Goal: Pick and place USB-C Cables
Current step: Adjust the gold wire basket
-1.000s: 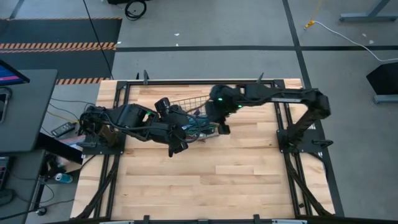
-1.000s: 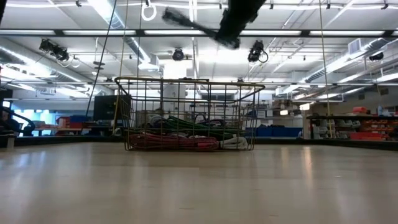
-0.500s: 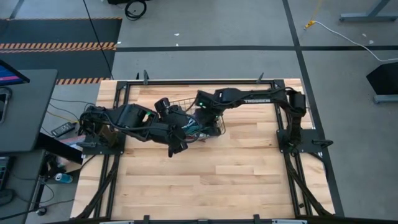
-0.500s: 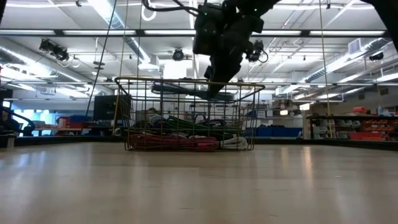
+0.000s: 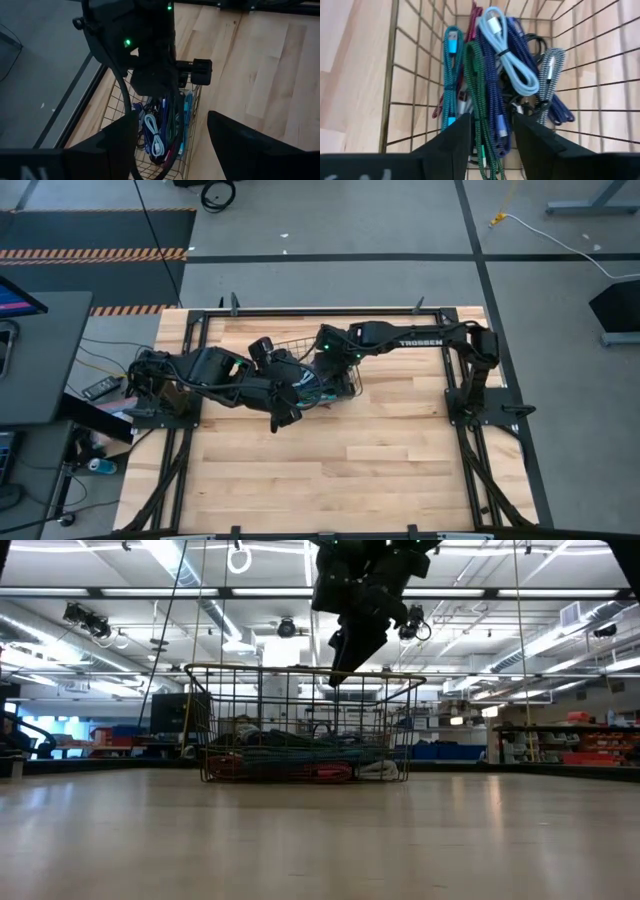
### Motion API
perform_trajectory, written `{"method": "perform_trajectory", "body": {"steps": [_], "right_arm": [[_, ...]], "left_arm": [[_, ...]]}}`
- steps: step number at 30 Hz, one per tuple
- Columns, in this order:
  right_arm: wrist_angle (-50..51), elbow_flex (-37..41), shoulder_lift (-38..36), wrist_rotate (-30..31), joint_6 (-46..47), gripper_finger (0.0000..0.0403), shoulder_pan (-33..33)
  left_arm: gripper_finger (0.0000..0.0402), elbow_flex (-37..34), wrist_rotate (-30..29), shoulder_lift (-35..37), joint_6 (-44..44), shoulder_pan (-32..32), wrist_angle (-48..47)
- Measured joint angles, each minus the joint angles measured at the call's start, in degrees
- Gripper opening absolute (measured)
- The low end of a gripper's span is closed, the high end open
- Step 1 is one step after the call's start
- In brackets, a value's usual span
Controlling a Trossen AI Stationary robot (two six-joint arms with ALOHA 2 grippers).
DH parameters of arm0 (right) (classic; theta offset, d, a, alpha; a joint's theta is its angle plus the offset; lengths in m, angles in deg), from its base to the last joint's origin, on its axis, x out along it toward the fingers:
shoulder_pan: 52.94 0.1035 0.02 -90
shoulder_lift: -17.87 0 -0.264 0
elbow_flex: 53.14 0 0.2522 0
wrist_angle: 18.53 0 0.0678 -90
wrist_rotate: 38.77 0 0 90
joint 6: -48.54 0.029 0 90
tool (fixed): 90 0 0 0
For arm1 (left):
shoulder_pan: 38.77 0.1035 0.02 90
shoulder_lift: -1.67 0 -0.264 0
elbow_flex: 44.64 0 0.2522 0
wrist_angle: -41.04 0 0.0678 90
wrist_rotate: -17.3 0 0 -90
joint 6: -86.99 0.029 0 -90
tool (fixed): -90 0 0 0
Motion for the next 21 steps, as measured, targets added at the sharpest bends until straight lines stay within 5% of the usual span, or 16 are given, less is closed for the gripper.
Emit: {"method": "perform_trajectory", "body": {"steps": [5,12,21], "right_arm": [[2.30,-0.04,-0.16,0.67,2.69,0.0131,0.14],[7.41,-0.04,-0.16,0.78,3.59,0.0012,0.83],[8.02,-0.02,-0.04,0.70,4.23,0.0003,2.24]], "left_arm": [[0.0243,0.00,0.00,0.00,0.00,-0.02,0.00],[0.0243,0.00,0.00,0.00,0.02,-0.02,0.00],[0.0243,0.00,0.00,0.00,0.11,0.00,0.00]]}}
